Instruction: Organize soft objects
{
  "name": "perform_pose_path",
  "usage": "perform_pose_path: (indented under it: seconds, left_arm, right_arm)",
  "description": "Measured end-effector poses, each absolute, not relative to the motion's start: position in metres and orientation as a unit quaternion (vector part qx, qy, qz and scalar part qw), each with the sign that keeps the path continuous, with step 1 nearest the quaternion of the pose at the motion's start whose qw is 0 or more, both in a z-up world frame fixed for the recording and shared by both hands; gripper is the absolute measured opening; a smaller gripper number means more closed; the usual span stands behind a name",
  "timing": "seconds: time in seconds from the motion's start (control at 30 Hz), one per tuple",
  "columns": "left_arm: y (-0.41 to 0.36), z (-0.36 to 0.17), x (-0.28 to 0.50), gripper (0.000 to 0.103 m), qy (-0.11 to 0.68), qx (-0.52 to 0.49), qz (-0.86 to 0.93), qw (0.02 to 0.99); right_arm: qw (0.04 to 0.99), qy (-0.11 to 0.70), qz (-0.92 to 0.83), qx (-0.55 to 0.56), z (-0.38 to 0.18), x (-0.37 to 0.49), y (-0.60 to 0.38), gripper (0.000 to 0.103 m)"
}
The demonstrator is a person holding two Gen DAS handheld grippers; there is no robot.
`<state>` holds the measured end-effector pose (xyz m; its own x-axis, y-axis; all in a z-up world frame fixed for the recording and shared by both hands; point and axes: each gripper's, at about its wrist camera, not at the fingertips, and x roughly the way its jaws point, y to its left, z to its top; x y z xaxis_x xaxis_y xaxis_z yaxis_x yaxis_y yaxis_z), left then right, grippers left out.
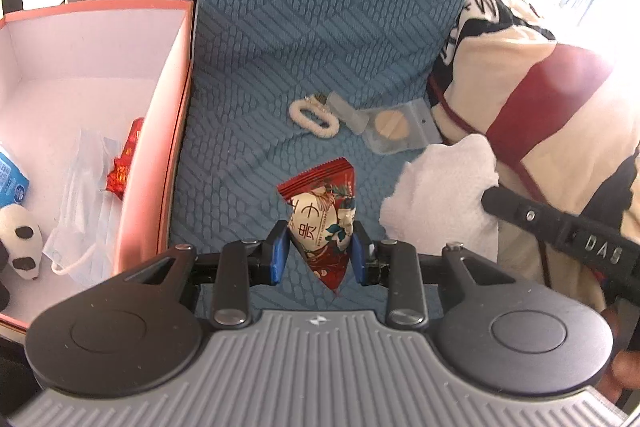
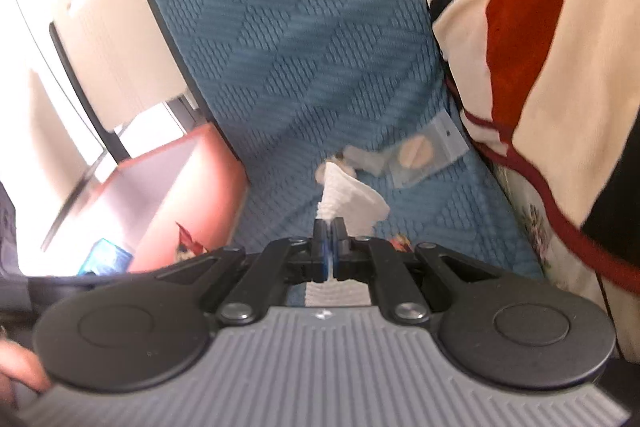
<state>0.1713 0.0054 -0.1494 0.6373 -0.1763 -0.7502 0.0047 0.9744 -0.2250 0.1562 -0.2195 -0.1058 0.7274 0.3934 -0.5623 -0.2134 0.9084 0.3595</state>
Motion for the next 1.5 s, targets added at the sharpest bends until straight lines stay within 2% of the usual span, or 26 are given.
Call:
perform_pose_path:
  seconds: [0.27,0.67,1.0,1.03,1.07,1.13,1.3,1.5]
  left_arm:
    - [0.014,-0.12,0.173,0.037,0.413,-0.11,-0.057,0.902]
    - [0.048,-0.078,0.173,0.037,0.39,-0.123,-0.055,0.911]
    - [0.079,-0.074,0.164,0.037,0.387,-0.134,-0.043,0.911]
    - [0.081,-0.075,0.163,0.037,0.388,-0.134,-0.043,0.911]
    - [0.083,-0.077,0.162,0.037,0.39,-0.134,-0.041,0.91]
    - [0.086,-0.08,0.161,0.037,0.393,-0.135,-0.04,0.909]
    - [0.086,-0.088,0.162,0.037,0.399,-0.136,-0.039,0.906]
    - [0.077,-0.099,0.167,0.037,0.409,-0.135,-0.041,0.902]
  right_arm:
    - [0.923,0.315,0.181,0.126,-0.065,0.166,-0.208,0.005]
    - [0.924,0.311,0.2,0.101,-0.037,0.171,-0.169,0.006]
    - [0.873,0.405,0.189,0.196,-0.084,0.205,-0.17,0.01]
    - [0.87,0.415,0.184,0.195,-0.089,0.206,-0.169,0.015]
    - [0.869,0.421,0.178,0.189,-0.092,0.207,-0.167,0.028]
    - [0.873,0.416,0.175,0.185,-0.095,0.203,-0.168,0.049]
    - [0.874,0.402,0.181,0.205,-0.101,0.201,-0.185,0.05]
    - [0.865,0.426,0.163,0.208,-0.132,0.196,-0.21,0.05]
